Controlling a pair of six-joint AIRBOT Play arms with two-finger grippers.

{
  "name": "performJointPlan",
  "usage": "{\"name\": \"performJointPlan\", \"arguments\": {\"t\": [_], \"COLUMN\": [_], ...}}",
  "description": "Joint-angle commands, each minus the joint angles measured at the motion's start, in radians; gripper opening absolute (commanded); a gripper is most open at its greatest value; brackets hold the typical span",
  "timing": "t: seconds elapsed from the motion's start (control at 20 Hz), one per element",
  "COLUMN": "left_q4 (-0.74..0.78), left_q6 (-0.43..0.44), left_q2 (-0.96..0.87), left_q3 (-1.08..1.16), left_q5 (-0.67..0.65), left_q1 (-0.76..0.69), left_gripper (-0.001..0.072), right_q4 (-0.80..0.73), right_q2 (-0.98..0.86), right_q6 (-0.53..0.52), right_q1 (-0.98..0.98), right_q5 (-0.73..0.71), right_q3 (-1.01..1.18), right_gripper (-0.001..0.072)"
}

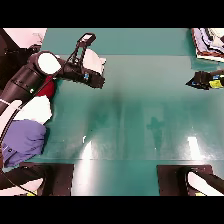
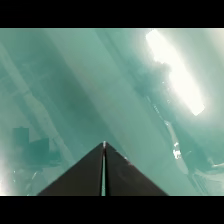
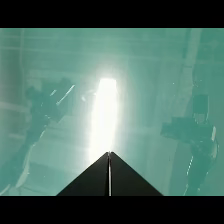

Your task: Fold the shirts.

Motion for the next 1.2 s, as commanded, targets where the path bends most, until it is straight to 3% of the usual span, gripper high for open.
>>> {"name": "performJointPlan", "arguments": {"t": [0.0,0.75,0.85,0.9,0.95,1.05,1.15], "left_q4": [0.000,-0.023,0.004,0.072,0.146,0.229,0.229], "left_q6": [0.000,0.000,0.008,0.005,-0.035,-0.144,-0.198], "left_q2": [0.001,0.001,0.000,0.000,-0.003,-0.022,-0.074], "left_q3": [0.000,0.000,0.000,0.000,0.000,0.000,0.000], "left_q5": [0.000,0.001,0.071,0.132,0.207,0.331,0.385], "left_q1": [0.000,0.000,0.000,0.000,0.002,0.048,0.136], "left_gripper": [0.0024,0.0023,0.0038,0.0360,0.0613,0.0620,0.0621], "right_q4": [0.000,0.002,0.002,0.002,0.002,0.002,0.008], "right_q2": [0.000,0.000,0.000,0.000,0.000,0.000,0.000], "right_q6": [0.000,0.001,0.001,0.001,0.001,0.001,0.001], "right_q1": [0.001,0.002,0.002,0.002,0.002,0.002,0.002], "right_q5": [0.000,-0.032,-0.043,-0.050,-0.053,-0.053,-0.053], "right_q3": [0.000,0.000,0.000,0.000,0.000,0.000,0.000], "right_gripper": [0.0017,0.0017,0.0017,0.0017,0.0017,0.0017,0.0017]}}
